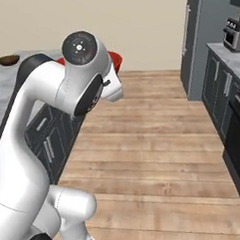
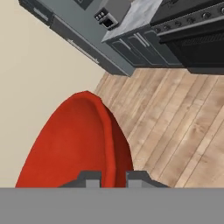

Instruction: Pick up the bowls from the cabinet and place each bowl in front of a stool on the dining counter.

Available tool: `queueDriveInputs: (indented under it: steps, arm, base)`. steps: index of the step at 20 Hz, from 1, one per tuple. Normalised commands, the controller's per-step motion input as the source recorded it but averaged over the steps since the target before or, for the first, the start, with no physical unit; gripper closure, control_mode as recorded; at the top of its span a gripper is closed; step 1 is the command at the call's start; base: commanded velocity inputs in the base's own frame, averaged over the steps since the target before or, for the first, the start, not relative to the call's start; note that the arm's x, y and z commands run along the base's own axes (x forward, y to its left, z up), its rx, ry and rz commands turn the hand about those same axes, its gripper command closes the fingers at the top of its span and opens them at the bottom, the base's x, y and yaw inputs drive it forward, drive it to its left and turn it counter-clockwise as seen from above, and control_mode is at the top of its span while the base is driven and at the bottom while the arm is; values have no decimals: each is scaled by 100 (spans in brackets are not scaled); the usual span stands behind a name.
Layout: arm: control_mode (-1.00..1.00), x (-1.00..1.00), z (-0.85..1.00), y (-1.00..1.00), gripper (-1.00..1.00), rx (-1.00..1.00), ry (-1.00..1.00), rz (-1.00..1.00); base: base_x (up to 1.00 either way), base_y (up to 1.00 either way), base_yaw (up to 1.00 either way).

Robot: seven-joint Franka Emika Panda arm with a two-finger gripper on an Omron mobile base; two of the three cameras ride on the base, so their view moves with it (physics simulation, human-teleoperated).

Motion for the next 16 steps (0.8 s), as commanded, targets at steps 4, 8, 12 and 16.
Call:
queueDriveInputs:
  steps: [4,8,12,16]
  arm:
    - [100,0,0,0,100,0,0,0]
    - [100,0,0,0,100,0,0,0]
    - [100,0,0,0,100,0,0,0]
    - [100,0,0,0,100,0,0,0]
  base:
    - [-100,0,23]
    - [-100,0,21]
    - [-100,1,20]
    - [-95,7,19]
